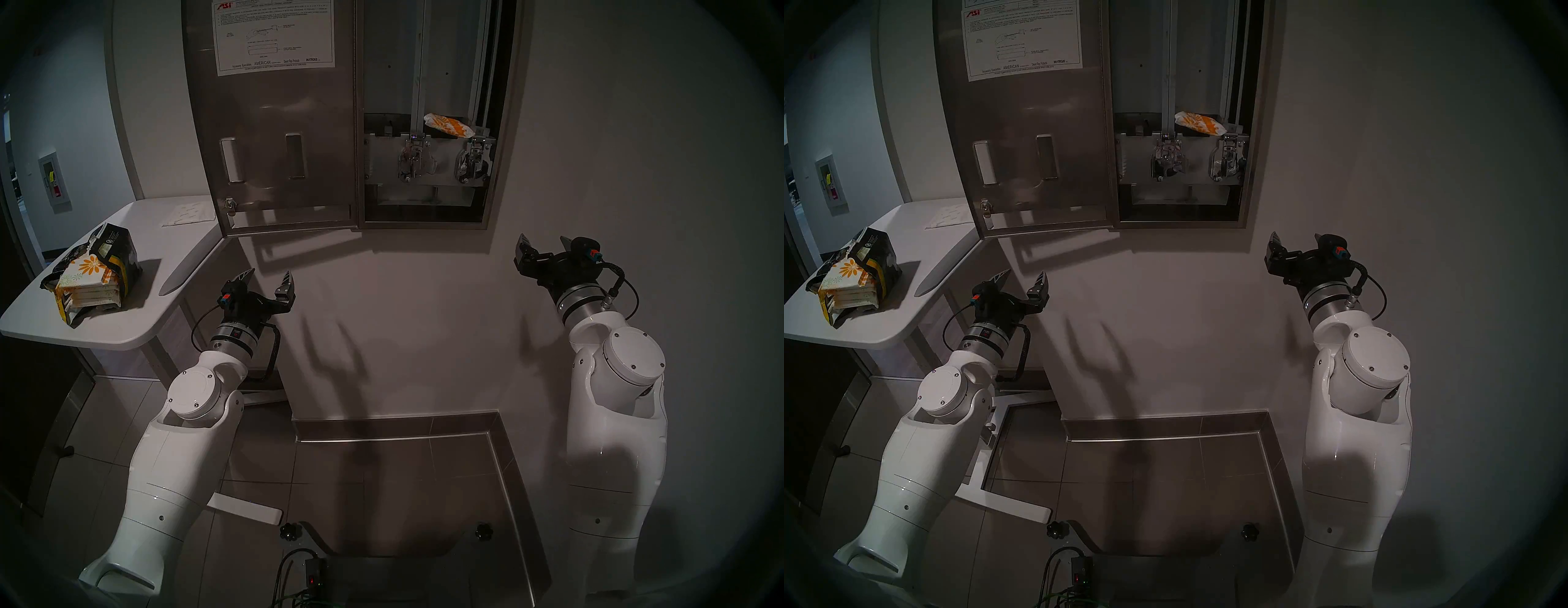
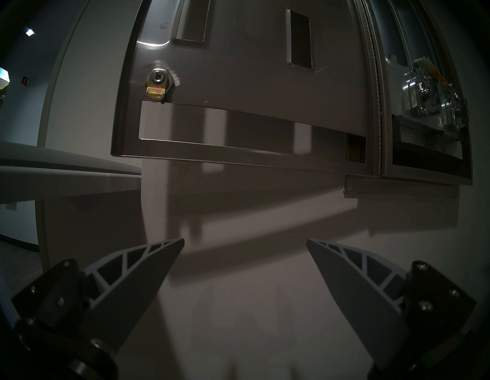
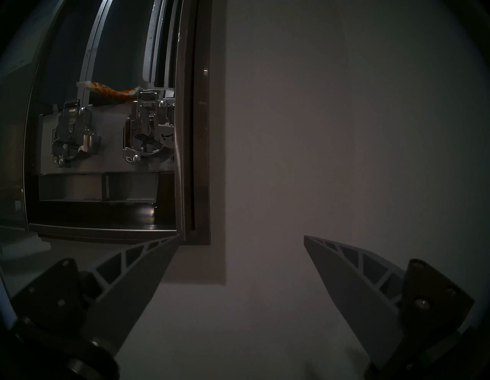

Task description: Open the dispenser door, put the pads inside, close the door

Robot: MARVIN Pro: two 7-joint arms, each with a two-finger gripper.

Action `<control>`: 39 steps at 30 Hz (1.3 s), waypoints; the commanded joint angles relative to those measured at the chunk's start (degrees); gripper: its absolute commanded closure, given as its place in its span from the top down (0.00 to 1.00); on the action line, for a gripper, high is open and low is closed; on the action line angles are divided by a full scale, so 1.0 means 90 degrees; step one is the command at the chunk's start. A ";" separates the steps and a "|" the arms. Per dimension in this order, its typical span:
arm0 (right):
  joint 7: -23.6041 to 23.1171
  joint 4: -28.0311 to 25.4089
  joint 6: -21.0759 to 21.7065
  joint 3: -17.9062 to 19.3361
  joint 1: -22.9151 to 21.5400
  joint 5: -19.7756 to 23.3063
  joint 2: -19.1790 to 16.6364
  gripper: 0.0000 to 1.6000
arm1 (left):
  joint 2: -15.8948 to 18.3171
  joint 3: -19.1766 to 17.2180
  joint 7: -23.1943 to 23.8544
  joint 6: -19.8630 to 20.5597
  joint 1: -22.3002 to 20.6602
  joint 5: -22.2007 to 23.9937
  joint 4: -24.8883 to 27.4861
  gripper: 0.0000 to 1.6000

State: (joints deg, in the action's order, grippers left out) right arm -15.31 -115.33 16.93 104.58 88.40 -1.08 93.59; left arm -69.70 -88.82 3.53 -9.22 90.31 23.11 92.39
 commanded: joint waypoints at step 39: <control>0.0171 0.0228 -0.0357 -0.0114 0.0014 0.0578 -0.0143 1.00 | 0.0541 0.0134 0.1082 -0.0350 -0.0759 -0.0181 0.0660 1.00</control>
State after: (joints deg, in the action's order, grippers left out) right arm -12.92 -113.00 14.06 103.04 88.80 3.59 92.98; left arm -65.87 -86.58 11.72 -12.52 84.91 19.90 94.57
